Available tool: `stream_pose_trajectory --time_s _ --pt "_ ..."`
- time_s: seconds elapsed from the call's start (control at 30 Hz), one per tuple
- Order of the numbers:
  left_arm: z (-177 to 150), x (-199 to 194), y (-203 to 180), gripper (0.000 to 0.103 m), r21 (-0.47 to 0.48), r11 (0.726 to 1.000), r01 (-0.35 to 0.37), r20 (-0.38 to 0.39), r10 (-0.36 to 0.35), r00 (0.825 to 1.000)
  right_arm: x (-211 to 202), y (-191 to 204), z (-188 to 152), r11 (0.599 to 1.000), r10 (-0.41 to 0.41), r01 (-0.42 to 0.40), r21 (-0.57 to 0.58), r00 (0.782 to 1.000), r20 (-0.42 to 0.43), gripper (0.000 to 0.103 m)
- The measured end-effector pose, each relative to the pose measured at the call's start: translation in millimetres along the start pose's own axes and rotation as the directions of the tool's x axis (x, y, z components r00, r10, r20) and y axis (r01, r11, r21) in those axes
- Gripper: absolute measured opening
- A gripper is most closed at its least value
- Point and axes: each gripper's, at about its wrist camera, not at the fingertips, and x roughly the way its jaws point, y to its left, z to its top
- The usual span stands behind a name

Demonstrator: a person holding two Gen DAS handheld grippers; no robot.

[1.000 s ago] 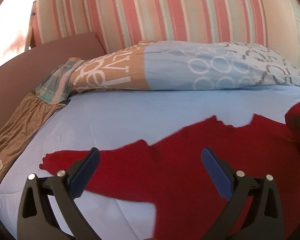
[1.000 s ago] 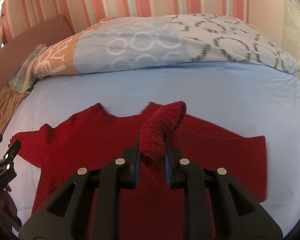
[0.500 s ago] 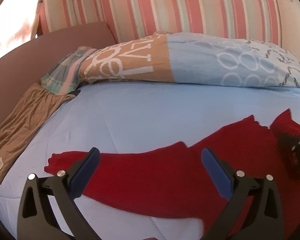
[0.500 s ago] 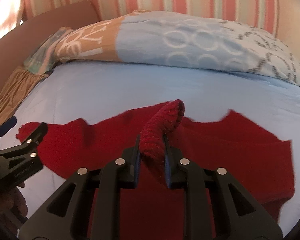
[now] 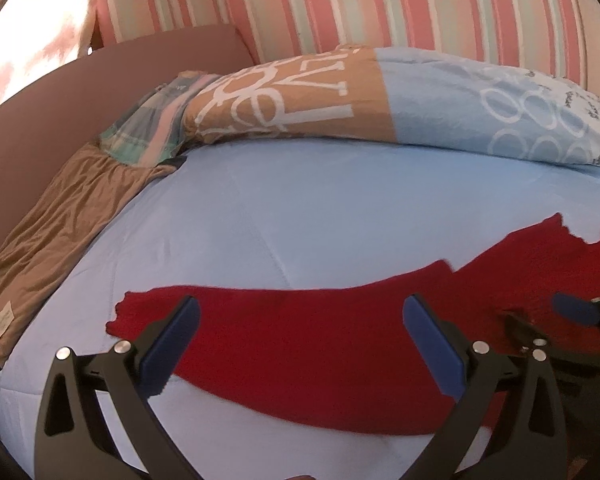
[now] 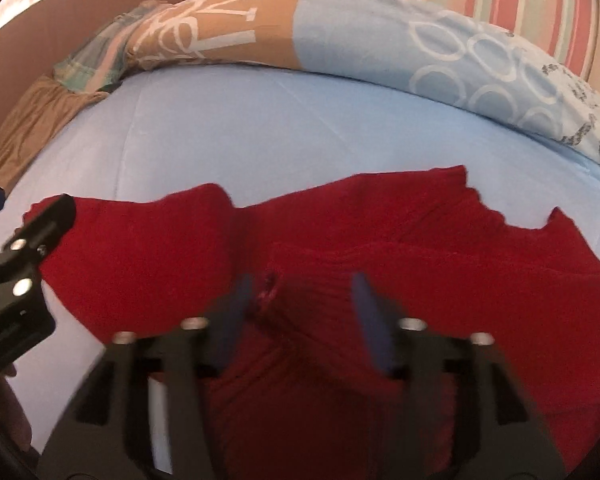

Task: Fold small clothes
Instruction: 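Fold the held sleeve across the sweater body with the right tool, then open the right tool to release the folded sleeve, then grasp the cuff of the other red sleeve with the left tool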

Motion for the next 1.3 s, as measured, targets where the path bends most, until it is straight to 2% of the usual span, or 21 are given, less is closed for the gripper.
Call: stream_pose_trajectory --time_s 0.13,0.37,0.53,0.67,0.93,1.07,1.3 --pt "-9.9 11.0 23.8 0.102 -0.028 0.998 -0.051 -0.034 0.050 0.998 -16.7 -2.7 1.4 1.000 0.001 -0.002 0.013 0.999 0.049 0.068" --pt "-23.4 23.5 71.0 0.102 -0.079 0.993 -0.085 -0.059 0.080 0.995 -35.9 3.4 2.9 1.000 -0.005 0.005 0.002 0.995 0.099 0.068" --pt "-26.3 34.5 104.8 0.102 -0.107 0.993 -0.058 -0.053 0.053 0.997 -40.6 15.2 5.1 1.000 0.016 -0.016 -0.004 0.995 0.094 0.068" --pt "-26.3 46.6 141.1 0.102 -0.122 0.992 -0.010 -0.039 0.005 0.999 -42.1 23.0 7.4 1.000 0.025 -0.024 -0.020 0.996 0.091 0.068" --pt "-43.3 79.0 209.8 0.102 -0.126 0.991 -0.053 -0.099 0.040 0.994 -42.1 37.9 9.7 0.999 0.043 -0.040 -0.037 0.995 0.093 0.071" --pt "-53.0 90.1 227.5 0.101 -0.145 0.988 -0.049 -0.124 0.031 0.992 -40.1 44.7 7.9 0.998 0.049 -0.045 -0.047 0.995 0.087 0.071" --pt "-54.4 108.6 224.0 0.101 -0.143 0.989 0.042 -0.172 -0.067 0.983 -37.1 49.2 7.0 0.997 0.057 -0.054 -0.046 0.996 0.074 0.071"
